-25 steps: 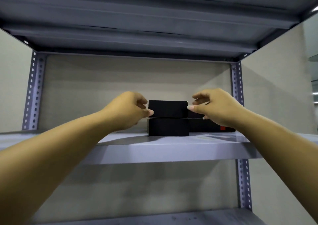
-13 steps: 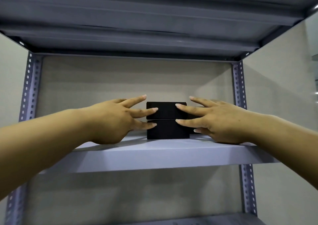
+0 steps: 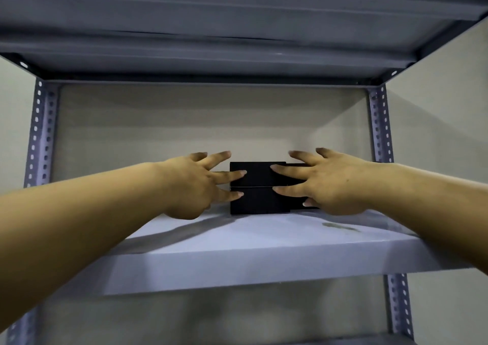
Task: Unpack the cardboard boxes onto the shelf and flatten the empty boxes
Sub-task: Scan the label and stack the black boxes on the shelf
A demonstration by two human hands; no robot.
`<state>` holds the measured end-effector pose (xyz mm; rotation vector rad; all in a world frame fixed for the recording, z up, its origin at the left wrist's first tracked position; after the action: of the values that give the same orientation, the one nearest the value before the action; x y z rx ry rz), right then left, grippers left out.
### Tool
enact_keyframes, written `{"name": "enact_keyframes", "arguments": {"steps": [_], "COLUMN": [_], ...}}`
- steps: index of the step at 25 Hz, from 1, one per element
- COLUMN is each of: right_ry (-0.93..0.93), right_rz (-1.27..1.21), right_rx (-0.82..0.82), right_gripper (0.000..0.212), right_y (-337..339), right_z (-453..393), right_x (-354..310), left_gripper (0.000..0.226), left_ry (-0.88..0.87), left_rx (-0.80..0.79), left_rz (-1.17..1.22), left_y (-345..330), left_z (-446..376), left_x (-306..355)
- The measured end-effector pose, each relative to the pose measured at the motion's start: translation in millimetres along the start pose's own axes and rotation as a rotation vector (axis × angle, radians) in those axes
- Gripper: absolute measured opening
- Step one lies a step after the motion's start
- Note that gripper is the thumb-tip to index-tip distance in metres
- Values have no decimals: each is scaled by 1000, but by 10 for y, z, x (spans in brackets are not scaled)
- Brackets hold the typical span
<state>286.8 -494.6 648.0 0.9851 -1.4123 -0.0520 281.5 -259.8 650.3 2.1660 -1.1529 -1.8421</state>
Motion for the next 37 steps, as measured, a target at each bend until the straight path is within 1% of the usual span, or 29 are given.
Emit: {"name": "enact_keyframes", "arguments": {"steps": [5,11,13,15,16,19,21,23,25,28,29,31,34,37], "right_ry": [5,-15,-18,-10,-3,26,11,-15,-7,-9,-20,-42,-53,-37], "right_rz": [26,-13,-30,-65,-87,-166,-299,-458,-617,-852,-912,-1023,-1146,-1199], "right_rx": [-39,-98,-94,-52,-7,199,309,392,508,746,826,949,1039,1059], "right_gripper": [57,60,59,55,52,39,33,31,30,24,22,17,10,12], "right_y": [-44,-86,-72,-52,-42,17,91,157,183,179,178,210,344,514], "right_z": [-160,-255,-250,-225,-207,-90,19,144,258,405,439,502,592,685], "right_x": [18,20,7,2,-1,-15,-16,-27,-61,-165,-209,-346,-629,-961], "left_gripper": [62,60,60,59,58,50,47,43,40,31,27,24,22,14], "left_ry": [0,9,14,12,15,54,101,191,310,437,465,493,504,533], "left_rx": [-30,-39,-31,-2,18,89,145,199,266,456,520,598,673,697], "left_rz": [-23,-32,-26,10,46,187,267,369,566,909,986,1087,1169,1306], "left_y": [-48,-81,-83,-59,-32,52,82,91,73,76,88,120,161,155], "left_z": [-166,-274,-274,-253,-230,-102,4,118,226,416,499,712,1053,1424], "left_x": [37,80,84,84,81,56,17,-15,-18,64,90,146,211,273]}}
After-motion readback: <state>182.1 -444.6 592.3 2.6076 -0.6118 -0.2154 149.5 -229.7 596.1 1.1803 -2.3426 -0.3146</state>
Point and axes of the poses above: each hand's wrist, its own z-axis away from the middle knuckle, its own y-axis out of the back of the hand, x = y × z, the point moved 1 cm from there along -z, towards the middle knuckle, and after that the axes turned 7 degrees about y, right-handed, at the moved point
